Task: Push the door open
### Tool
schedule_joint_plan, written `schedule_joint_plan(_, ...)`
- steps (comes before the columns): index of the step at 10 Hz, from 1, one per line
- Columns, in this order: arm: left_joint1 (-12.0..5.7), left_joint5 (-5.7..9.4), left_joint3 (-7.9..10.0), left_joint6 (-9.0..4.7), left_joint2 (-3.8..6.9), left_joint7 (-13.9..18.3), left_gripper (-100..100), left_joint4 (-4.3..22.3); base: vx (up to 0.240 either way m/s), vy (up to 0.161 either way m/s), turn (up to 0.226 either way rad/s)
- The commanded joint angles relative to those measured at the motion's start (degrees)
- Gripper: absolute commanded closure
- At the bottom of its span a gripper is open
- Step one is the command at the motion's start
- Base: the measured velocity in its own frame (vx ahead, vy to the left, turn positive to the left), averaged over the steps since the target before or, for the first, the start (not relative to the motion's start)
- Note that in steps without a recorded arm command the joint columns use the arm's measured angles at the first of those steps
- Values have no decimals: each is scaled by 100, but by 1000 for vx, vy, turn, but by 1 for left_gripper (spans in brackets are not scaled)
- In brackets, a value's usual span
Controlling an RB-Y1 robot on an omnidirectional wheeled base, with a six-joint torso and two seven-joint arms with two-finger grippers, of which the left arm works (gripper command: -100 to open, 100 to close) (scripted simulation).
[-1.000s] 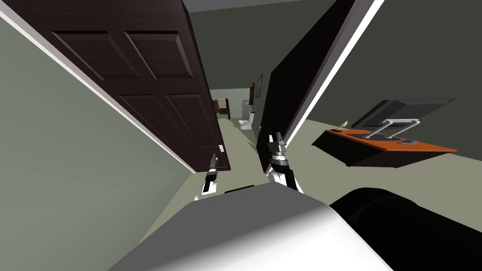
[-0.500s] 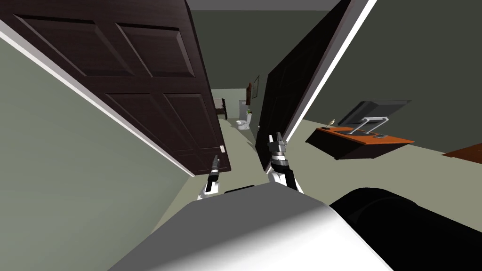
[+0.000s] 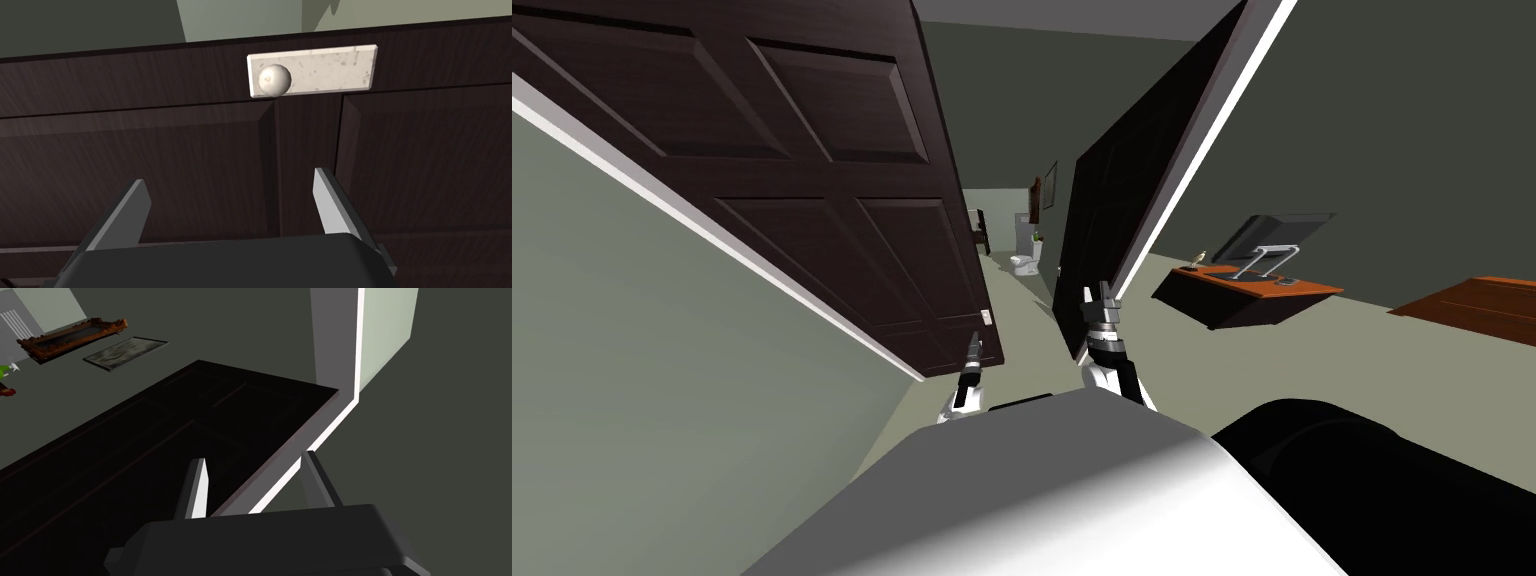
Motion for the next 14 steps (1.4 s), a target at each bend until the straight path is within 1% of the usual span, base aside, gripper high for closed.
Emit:
schedule_joint_plan(1, -61, 13, 1, -31, -21, 12, -100, 180, -15, 99, -89)
schedule_joint_plan(4, -150, 28, 6, -65, -84, 9, -100, 424, -11, 85, -74)
schedule_joint_plan(6, -248, 45, 11, -102, -162, 5, -100, 693, -22, 104, -116)
schedule_joint_plan(7, -271, 49, 13, -112, -183, 4, -100, 759, -33, 110, -68)
schedule_joint_plan(8, -288, 51, 21, -119, -170, 0, -100, 761, -9, 45, -14)
schedule_joint_plan(9, -299, 63, 40, -142, 0, -4, -100, 794, 112, -10, -29)
schedule_joint_plan(10, -300, 65, 43, -144, 28, -4, -100, 797, 187, -14, -22)
schedule_joint_plan(12, -304, 78, 65, -155, 132, -5, -100, 810, 190, 26, -23)
schedule_joint_plan(14, -308, 90, 84, -165, 160, -5, -100, 822, 217, -1, -30)
